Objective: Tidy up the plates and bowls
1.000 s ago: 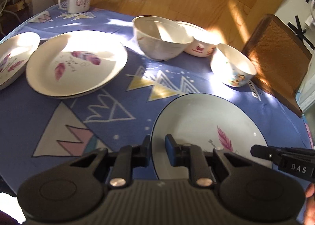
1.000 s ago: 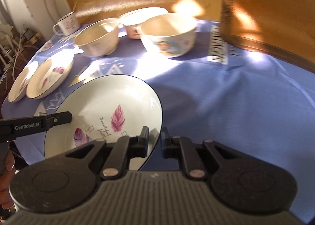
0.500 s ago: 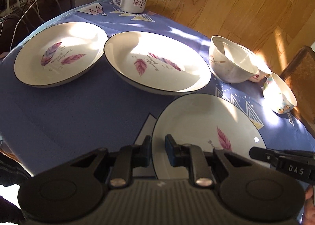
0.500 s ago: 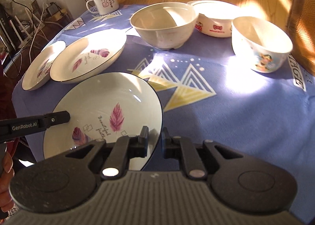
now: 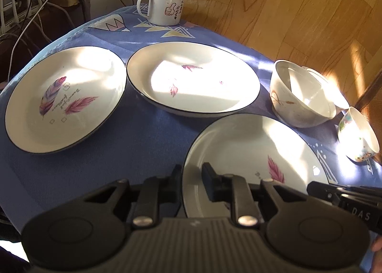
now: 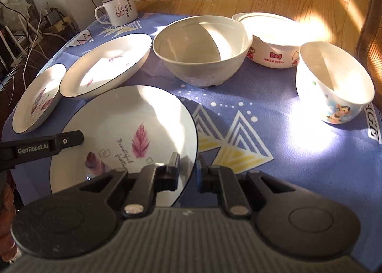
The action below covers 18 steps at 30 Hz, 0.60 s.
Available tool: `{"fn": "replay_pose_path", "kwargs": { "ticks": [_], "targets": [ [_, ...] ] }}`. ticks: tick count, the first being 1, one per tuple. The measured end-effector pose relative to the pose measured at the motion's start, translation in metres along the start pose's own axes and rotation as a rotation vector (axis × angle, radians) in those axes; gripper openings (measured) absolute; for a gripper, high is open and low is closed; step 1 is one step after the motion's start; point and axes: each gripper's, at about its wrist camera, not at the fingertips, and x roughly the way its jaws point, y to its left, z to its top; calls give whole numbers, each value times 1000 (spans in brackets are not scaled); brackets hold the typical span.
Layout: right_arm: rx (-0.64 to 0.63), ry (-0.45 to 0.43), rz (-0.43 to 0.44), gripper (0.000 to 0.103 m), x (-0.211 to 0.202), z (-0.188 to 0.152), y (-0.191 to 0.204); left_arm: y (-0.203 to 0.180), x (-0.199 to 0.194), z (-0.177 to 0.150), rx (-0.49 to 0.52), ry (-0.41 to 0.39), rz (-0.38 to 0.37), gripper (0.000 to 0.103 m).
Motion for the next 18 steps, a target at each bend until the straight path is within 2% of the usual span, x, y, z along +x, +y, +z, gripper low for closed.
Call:
{"fn": "replay_pose_path", "kwargs": {
  "ticks": [3, 10, 15, 18],
  "targets": [
    [-3, 3, 17, 16, -10, -7, -2, -1, -6, -6, 1, 4, 2, 19],
    [8, -2, 37, 16, -41, -46, -16, -11, -37, -54, 16, 12, -50, 19],
    [18, -10, 33, 16, -52, -69, -24, -23, -41, -69, 29, 11, -52, 19],
    [32, -25, 25, 16, -52, -71, -26, -27, -41, -70, 32, 5, -45, 19]
  ]
}}
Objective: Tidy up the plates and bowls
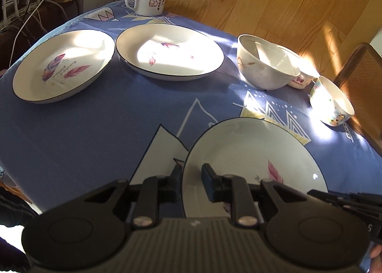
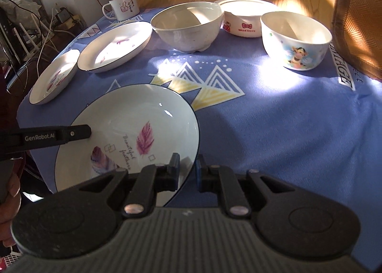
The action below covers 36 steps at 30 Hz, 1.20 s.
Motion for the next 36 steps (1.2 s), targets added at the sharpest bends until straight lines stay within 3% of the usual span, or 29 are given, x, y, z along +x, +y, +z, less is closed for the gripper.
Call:
{"fn": "replay_pose_path", "kwargs": {
  "ticks": [5, 7, 10, 13, 23, 29, 32, 36],
  "targets": [
    [30, -10, 7, 16, 3, -4, -4, -5, 5, 10, 28, -25, 21, 20],
    [15, -21, 2, 16, 4, -7, -1, -5, 12, 7, 36, -23, 24, 26],
    [-9, -15, -7, 21, 3, -7, 3, -7, 13, 5, 60, -40, 36, 27],
    [15, -3, 13, 22, 3, -5, -1, -2, 11, 11, 41, -15, 9, 26],
    [-21, -90, -20, 23, -36, 5, 2, 2, -40, 25, 116, -110, 7, 29],
    [-66, -123, 61, 23, -55, 51, 30, 68, -61, 61, 30, -120, -5, 32],
    [-87, -98, 111, 23, -41, 84, 52, 101, -61, 91, -11, -106, 2, 32],
    [-61, -46, 143, 23, 0, 115, 74, 105, -43, 139, 55, -68, 9, 40]
  ]
}}
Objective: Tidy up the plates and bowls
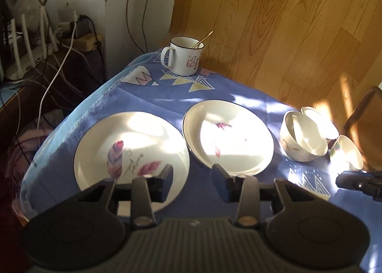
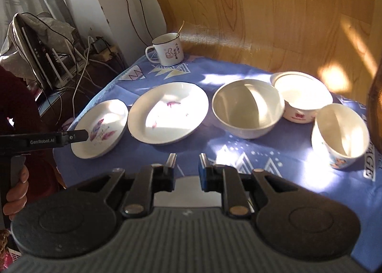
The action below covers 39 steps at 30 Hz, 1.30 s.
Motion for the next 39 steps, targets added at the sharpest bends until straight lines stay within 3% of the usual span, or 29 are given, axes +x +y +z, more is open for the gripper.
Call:
{"fn": "replay_pose_path", "kwargs": {
  "ticks": [5, 10, 19, 29, 39],
  "targets": [
    [61, 82, -2, 23, 56, 16, 1, 1, 48, 55, 110, 50, -22, 43],
    [52, 106, -30, 23, 76, 30, -1, 16, 97, 99, 148, 83, -35, 43],
    [128, 148, -79, 27, 97, 38, -23, 10, 146, 96, 199, 130, -52, 43],
    [160, 163, -94, 29, 110, 39, -25, 12, 171, 100, 192, 177, -57, 41],
    [172, 158, -117, 30, 125, 44, -20, 14, 183, 95, 185, 228, -81, 19]
  ]
}}
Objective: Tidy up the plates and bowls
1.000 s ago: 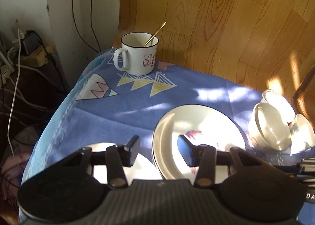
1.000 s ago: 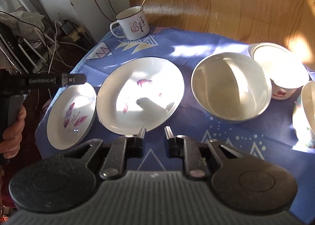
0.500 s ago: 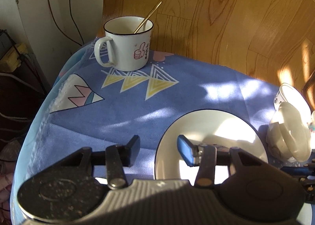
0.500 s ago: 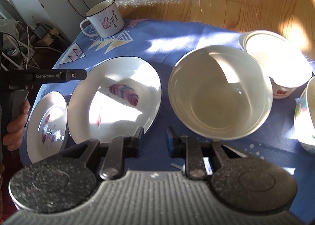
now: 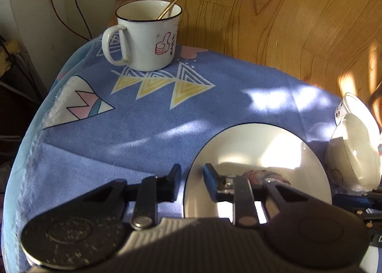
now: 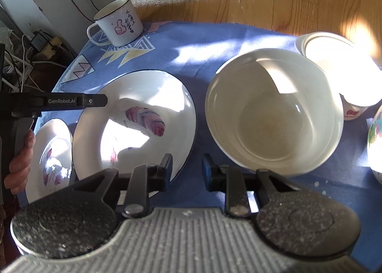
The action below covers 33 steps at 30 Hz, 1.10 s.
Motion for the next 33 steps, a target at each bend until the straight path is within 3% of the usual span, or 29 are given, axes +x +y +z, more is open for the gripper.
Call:
{"fn": "replay_pose_path", "kwargs": {
  "ticks": [11, 20, 33],
  "targets": [
    [11, -3, 11, 32, 4, 0, 6, -3, -1, -3, -3, -9, 4, 18],
    [-22, -8, -34, 33, 11, 6, 15, -1, -2, -1, -2, -12, 21, 17],
    [-117, -7, -93, 33, 42, 54, 33, 20, 3, 4, -108, -46, 79, 18]
  ]
}}
